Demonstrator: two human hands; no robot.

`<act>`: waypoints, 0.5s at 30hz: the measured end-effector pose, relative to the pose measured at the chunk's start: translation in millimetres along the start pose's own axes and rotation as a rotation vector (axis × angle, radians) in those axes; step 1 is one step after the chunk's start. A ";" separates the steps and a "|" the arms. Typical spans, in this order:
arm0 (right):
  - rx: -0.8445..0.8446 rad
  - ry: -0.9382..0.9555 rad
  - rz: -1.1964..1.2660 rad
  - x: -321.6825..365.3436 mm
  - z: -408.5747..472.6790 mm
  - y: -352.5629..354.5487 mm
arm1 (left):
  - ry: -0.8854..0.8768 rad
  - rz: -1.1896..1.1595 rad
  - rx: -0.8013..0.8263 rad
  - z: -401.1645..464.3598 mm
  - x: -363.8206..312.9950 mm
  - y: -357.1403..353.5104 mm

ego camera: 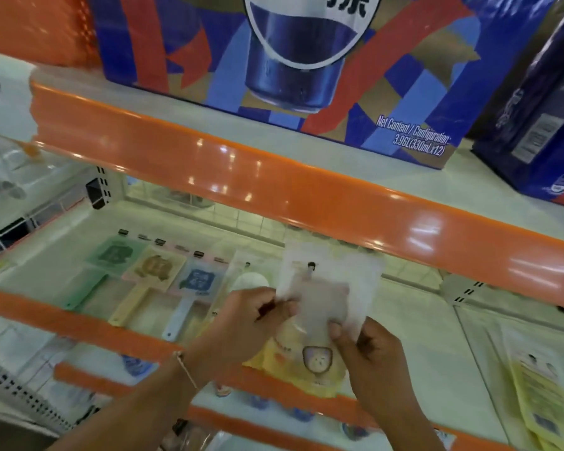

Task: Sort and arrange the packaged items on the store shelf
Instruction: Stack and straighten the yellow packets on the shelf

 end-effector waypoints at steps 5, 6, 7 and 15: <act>0.157 -0.278 0.320 -7.0 0.5 -3.7 | 0.242 -0.272 0.144 1.4 5.3 -3.6; 0.191 -0.335 0.397 -5.2 -1.7 -6.8 | 0.281 -0.339 0.163 -0.6 8.4 -4.0; 0.226 -0.386 0.453 -5.5 -2.8 -9.7 | 0.315 -0.411 0.176 -2.8 11.1 -4.5; 0.240 -0.584 0.387 -31.8 -3.3 -19.1 | 0.596 -0.405 0.152 -27.9 42.1 -23.0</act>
Point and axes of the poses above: each hand's wrist, its own z-axis towards the middle knuckle, its own y-axis out of the back of the hand, x = y × z, the point moved 5 cm from there along z, towards the middle knuckle, and after that the axes turned 15 degrees about -y, right-handed, at the moved point
